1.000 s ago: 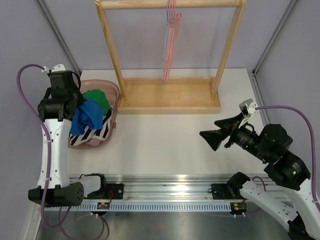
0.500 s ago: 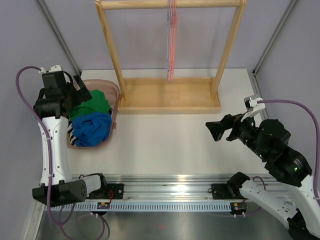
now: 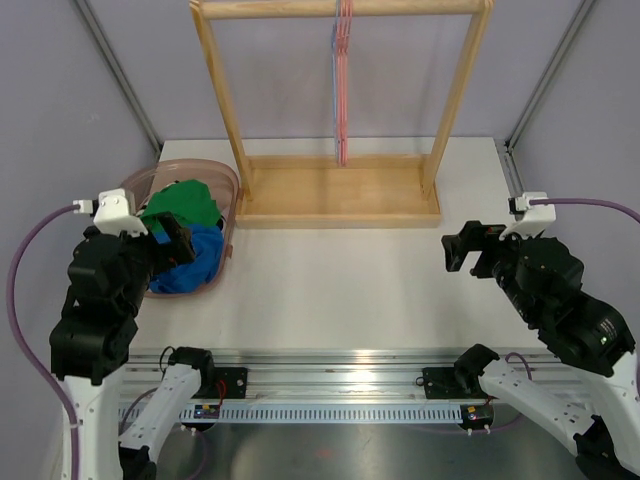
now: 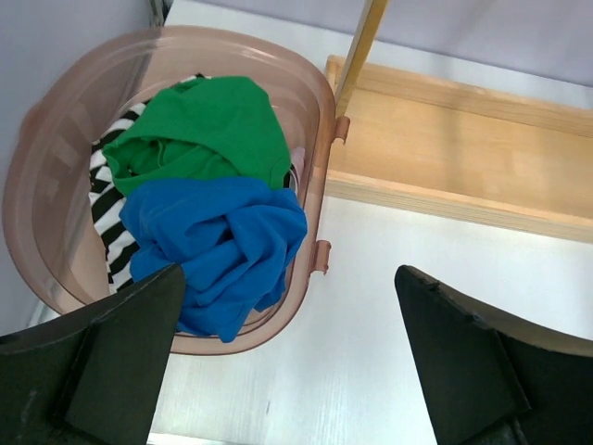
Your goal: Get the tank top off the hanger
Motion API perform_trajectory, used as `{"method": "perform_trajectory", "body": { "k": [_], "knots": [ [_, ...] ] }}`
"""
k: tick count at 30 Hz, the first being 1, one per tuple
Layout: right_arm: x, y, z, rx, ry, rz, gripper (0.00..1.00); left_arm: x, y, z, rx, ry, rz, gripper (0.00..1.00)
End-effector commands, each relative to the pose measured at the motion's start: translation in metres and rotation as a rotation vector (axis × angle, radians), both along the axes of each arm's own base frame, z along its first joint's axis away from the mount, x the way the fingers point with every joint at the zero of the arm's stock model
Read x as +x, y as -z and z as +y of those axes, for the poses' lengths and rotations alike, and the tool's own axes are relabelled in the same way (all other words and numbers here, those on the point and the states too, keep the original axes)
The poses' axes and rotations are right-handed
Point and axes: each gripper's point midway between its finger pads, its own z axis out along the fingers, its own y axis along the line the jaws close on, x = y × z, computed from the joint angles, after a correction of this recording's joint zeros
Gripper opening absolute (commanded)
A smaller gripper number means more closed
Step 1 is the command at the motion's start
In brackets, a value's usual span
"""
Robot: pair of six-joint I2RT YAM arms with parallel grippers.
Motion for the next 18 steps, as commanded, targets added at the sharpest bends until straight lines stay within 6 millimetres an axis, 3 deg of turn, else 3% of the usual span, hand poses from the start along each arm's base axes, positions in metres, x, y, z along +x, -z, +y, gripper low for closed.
{"method": "perform_trajectory", "body": {
  "k": [1,8,18],
  "knots": [
    [-0.002,-0.010,-0.022,-0.052,0.083,-0.029,0.99,-0.019,-0.020,0.014,0.061,-0.040,-0.125,0.99],
    [-0.012,-0.010,-0.040,-0.099,0.113,-0.039,1.00,-0.052,-0.007,0.007,0.049,0.039,-0.167,0.99],
    [-0.027,0.000,-0.056,-0.115,0.131,-0.048,0.99,-0.070,0.027,-0.004,0.008,0.108,-0.150,0.99]
  ]
}}
